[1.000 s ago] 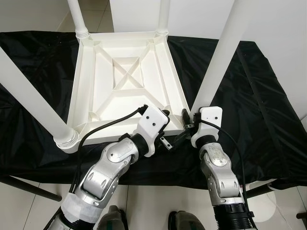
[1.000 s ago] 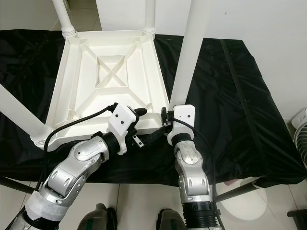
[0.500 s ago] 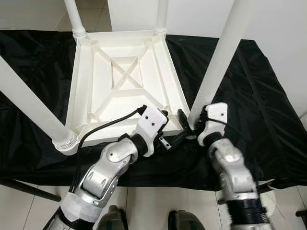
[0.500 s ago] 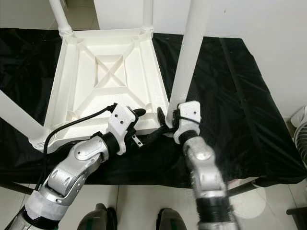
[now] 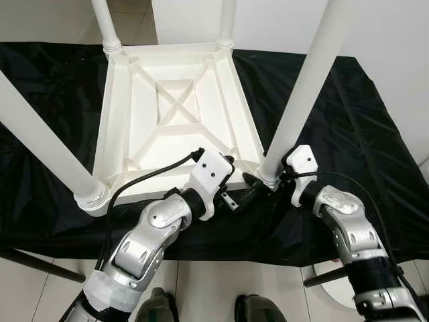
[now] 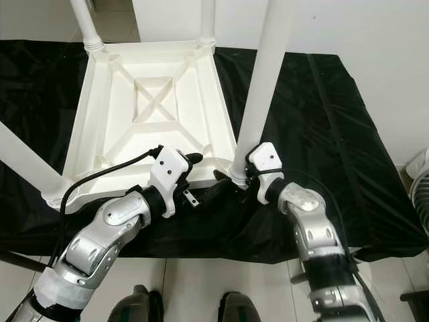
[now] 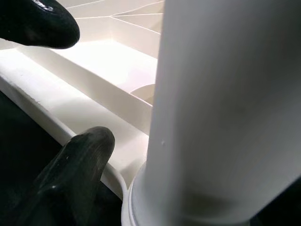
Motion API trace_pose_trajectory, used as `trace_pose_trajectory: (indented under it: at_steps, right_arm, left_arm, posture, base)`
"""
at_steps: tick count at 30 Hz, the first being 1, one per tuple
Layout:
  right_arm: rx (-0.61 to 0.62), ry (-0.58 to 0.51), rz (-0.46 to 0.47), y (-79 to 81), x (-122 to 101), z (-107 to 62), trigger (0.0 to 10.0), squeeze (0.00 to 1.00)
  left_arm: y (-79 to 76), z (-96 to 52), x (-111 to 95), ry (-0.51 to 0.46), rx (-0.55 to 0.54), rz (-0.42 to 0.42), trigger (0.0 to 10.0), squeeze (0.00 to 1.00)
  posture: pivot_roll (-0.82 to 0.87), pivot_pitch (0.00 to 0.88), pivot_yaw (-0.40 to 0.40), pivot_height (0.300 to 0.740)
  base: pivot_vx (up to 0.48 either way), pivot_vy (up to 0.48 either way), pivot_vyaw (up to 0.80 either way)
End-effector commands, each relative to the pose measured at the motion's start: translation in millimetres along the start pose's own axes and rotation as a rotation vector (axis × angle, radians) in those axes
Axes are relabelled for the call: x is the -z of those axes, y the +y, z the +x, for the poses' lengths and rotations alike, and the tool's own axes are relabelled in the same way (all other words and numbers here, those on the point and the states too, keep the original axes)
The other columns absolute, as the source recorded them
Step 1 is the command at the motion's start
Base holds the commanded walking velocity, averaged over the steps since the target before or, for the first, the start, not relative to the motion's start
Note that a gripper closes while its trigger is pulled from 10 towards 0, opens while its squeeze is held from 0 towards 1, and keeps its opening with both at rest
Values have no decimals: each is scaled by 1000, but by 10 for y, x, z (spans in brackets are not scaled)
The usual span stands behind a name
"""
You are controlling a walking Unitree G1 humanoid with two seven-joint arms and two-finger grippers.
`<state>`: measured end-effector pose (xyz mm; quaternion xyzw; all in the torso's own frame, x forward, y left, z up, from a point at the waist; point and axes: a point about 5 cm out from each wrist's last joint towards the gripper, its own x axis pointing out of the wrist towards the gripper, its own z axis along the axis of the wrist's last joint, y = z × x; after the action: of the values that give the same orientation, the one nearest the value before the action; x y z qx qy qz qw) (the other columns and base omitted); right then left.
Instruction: Building children table
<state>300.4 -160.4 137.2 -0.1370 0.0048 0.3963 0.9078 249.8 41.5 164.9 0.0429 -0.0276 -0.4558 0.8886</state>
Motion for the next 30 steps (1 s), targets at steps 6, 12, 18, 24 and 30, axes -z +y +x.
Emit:
trace_pose_trajectory:
  at_steps: [6,12,18,24,30]
  right_arm:
    - [-39,6,-2,-34,38,65,0,0]
    - [-1,-26,40,-81,99,17,0,0]
    - [185,-69,112,-117,128,-7,0,0]
    - [365,-81,197,16,115,8,0,0]
    - [581,-65,247,159,74,30,0,0]
  left_arm:
    - [-14,-26,-9,0,21,-5,10000,0]
    - [-8,-40,-16,1,18,-4,10000,0]
    - [-24,-46,-19,4,26,-6,10000,0]
    - [-36,-40,-6,5,30,-13,10000,0]
    - [-53,-27,-5,2,34,-20,10000,0]
  posture:
    - [-39,88,8,740]
    - [-37,93,13,740]
    - [-44,101,14,740]
    - [-52,103,12,740]
    - [-65,104,16,740]
  base:
    - [0,0,0]
    - [0,0,0]
    - [0,0,0]
    - [0,0,0]
    - [0,0,0]
